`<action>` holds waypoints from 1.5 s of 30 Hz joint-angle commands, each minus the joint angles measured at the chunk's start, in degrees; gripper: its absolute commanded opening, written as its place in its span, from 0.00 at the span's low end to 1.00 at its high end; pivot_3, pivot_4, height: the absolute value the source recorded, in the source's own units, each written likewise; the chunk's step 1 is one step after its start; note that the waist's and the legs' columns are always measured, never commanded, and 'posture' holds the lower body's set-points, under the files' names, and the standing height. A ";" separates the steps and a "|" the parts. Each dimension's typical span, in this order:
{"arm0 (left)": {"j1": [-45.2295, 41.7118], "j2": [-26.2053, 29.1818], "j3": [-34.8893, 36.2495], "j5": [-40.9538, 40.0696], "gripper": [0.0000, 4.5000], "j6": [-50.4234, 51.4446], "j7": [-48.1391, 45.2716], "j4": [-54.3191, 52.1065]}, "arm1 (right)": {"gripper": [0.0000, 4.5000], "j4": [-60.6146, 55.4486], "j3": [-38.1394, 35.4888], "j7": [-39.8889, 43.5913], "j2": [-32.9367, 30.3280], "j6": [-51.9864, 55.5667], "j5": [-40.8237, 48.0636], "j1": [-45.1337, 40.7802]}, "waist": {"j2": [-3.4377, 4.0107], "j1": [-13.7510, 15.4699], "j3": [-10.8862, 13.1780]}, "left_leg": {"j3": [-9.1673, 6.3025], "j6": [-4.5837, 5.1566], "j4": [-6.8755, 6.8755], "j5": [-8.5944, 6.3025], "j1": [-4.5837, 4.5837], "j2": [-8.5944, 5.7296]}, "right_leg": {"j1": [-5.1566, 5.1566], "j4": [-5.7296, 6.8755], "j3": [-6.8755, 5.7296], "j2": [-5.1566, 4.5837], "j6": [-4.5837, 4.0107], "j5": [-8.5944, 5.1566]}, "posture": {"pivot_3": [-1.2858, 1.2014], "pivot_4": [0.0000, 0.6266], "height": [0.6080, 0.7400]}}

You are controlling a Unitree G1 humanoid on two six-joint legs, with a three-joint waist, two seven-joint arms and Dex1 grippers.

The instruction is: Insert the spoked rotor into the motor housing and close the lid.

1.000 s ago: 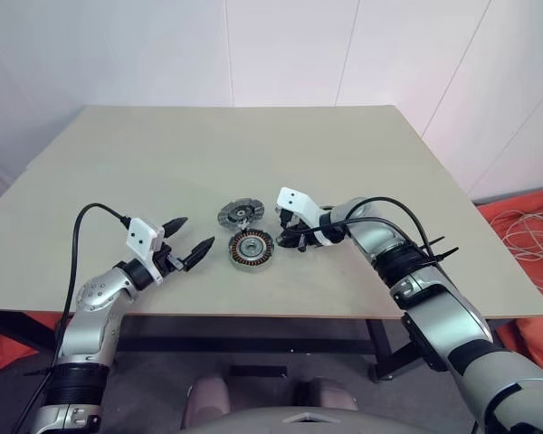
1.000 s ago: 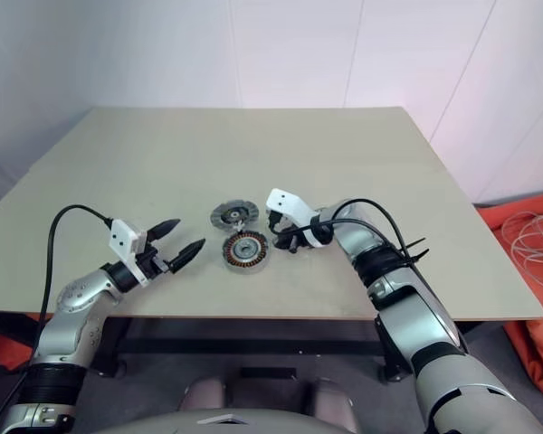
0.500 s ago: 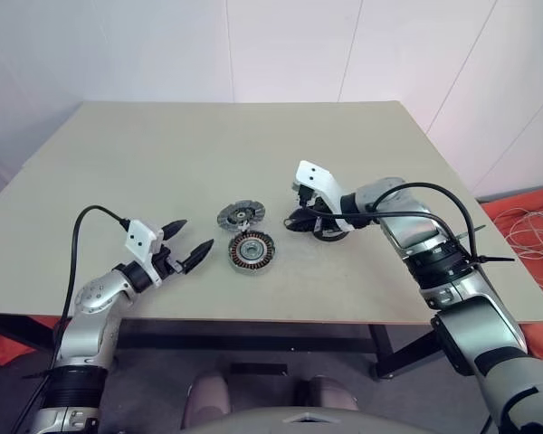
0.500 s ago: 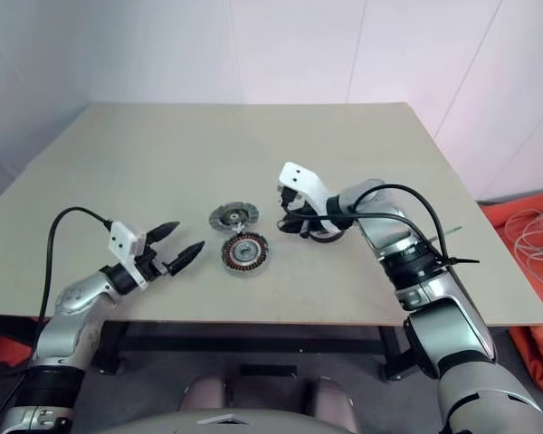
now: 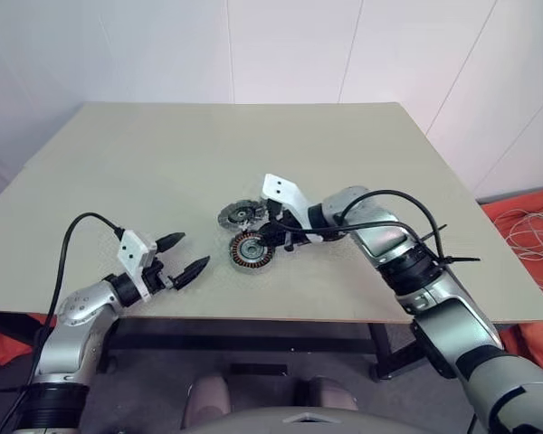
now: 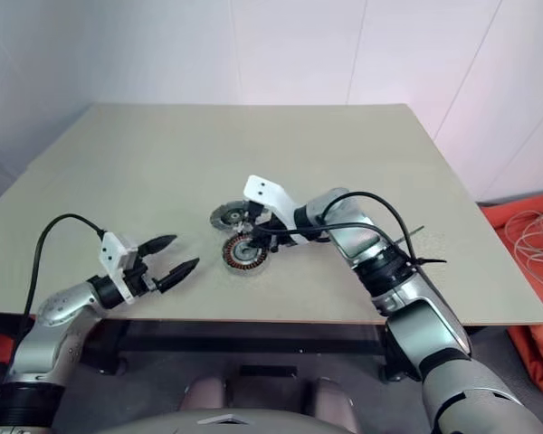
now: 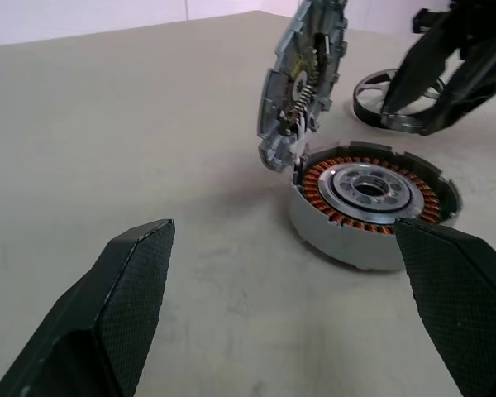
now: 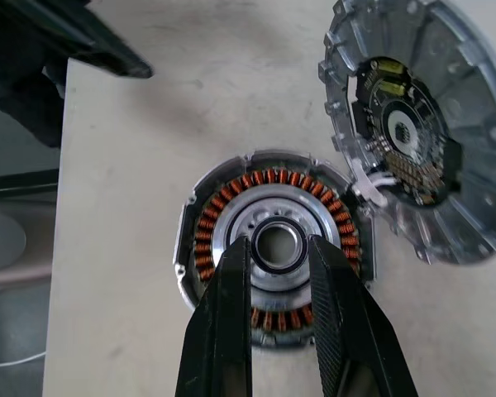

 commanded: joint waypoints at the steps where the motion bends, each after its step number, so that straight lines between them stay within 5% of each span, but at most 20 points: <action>1: -0.08 1.27 0.46 -1.36 1.00 0.26 -1.64 -3.06 | 0.15 3.16 0.40 -0.65 1.18 -2.92 -0.65 -1.81 | 0.00 0.02 0.00 | -0.01 0.00 0.00 0.00 -0.01 0.00 | 0.00 0.00 0.00 0.00 -0.01 0.01 | 0.52 0.00 1.00; 45: -2.60 0.50 -1.01 0.56 1.00 -0.86 -1.84 -1.14 | 0.15 6.89 1.31 -1.52 3.71 -3.66 -3.48 -1.91 | 0.01 -0.09 0.00 | 0.00 -0.01 0.00 0.00 0.11 0.01 | 0.10 0.04 0.01 0.01 -0.03 0.02 | 0.52 0.00 1.00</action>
